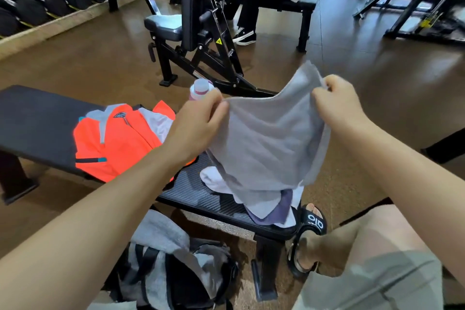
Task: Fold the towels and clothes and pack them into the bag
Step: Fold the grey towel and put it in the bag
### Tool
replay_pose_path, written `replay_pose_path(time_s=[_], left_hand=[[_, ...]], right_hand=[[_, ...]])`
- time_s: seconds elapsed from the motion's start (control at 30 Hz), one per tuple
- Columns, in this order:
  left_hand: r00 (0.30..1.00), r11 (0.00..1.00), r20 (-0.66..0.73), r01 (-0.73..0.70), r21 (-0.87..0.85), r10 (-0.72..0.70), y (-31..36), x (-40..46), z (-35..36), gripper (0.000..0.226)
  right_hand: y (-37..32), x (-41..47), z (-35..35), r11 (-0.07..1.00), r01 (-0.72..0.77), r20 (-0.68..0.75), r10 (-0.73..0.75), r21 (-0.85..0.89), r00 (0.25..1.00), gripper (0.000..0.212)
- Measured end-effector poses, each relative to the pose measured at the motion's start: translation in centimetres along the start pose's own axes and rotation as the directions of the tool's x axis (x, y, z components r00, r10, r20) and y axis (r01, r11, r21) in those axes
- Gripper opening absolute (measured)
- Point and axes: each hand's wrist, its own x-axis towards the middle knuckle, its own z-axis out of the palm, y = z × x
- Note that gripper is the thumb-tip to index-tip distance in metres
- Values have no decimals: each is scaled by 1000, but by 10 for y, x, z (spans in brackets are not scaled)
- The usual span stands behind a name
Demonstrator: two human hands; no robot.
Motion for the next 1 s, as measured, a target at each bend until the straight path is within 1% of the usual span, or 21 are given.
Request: replay_pose_path(time_s=[0.03,0.07,0.13,0.2,0.23,0.3,0.33,0.37,0.4,0.43,0.5,0.53,0.6,0.67,0.7,0.77,0.83,0.87,0.9,0.93,1.0], left_hand=[[998,998,-53,-43,55,46,10,6,-7,22],[991,988,-87,-87,127,98,19,12,-13,18],[969,939,-133,-161,304,209,38,21,-21,17],[931,864,-147,-239,443,333,49,25,-24,19],[915,833,-129,-279,478,381,51,26,-25,20],[894,789,-68,-354,502,444,47,24,-25,21],[889,777,-40,-376,505,456,45,23,-25,20],[890,774,-22,-383,504,455,42,22,-25,20],[896,778,-8,-382,499,445,39,19,-24,20],[897,782,-2,-384,490,442,37,17,-24,21],[897,785,19,-396,476,441,32,12,-23,24],[900,787,39,-400,470,434,29,9,-24,26],[923,819,92,-374,435,373,16,5,-26,31],[954,855,174,-297,425,245,-3,1,-27,22],[966,868,171,-252,428,196,-12,-1,-27,18],[994,939,71,-100,330,81,-21,-3,-30,10],[992,989,-32,125,76,-123,-18,2,-34,9],[973,973,-49,223,-61,-226,-13,6,-36,14],[956,946,-47,279,-164,-290,-8,10,-36,19],[950,933,-43,294,-207,-309,-2,14,-35,21],[959,944,-46,265,-194,-279,14,19,-32,20]], right_hand=[[2,-2,1,1000,-23,77,24,-9,997,8],[2,-7,4,999,-34,172,29,24,985,15],[-3,-19,10,991,-16,362,-35,135,932,51],[-10,-27,19,974,80,428,-166,212,888,78],[-15,-31,23,964,140,421,-226,225,878,84],[-23,-34,29,924,332,378,-381,192,844,80],[-26,-34,32,893,415,380,-450,175,808,69],[-27,-34,35,872,470,386,-484,136,785,50],[-31,-37,38,870,483,394,-480,99,784,26],[-33,-38,41,874,483,381,-467,59,798,18],[-32,-37,46,865,501,313,-483,27,818,32],[-33,-36,46,860,510,267,-497,21,826,32],[-36,-35,41,849,529,192,-518,-6,834,27],[-39,-29,35,859,511,145,-504,-17,852,22],[-41,-26,31,864,502,133,-494,-32,859,19],[-42,-19,26,880,469,108,-461,-70,881,12],[-43,-14,22,902,408,83,-400,-143,913,9],[-45,-15,21,912,366,110,-351,-186,930,10],[-49,-17,21,921,324,181,-288,-218,940,12],[-53,-22,22,931,287,284,-219,-226,933,13],[-62,-34,29,965,215,483,-119,-150,867,13]])
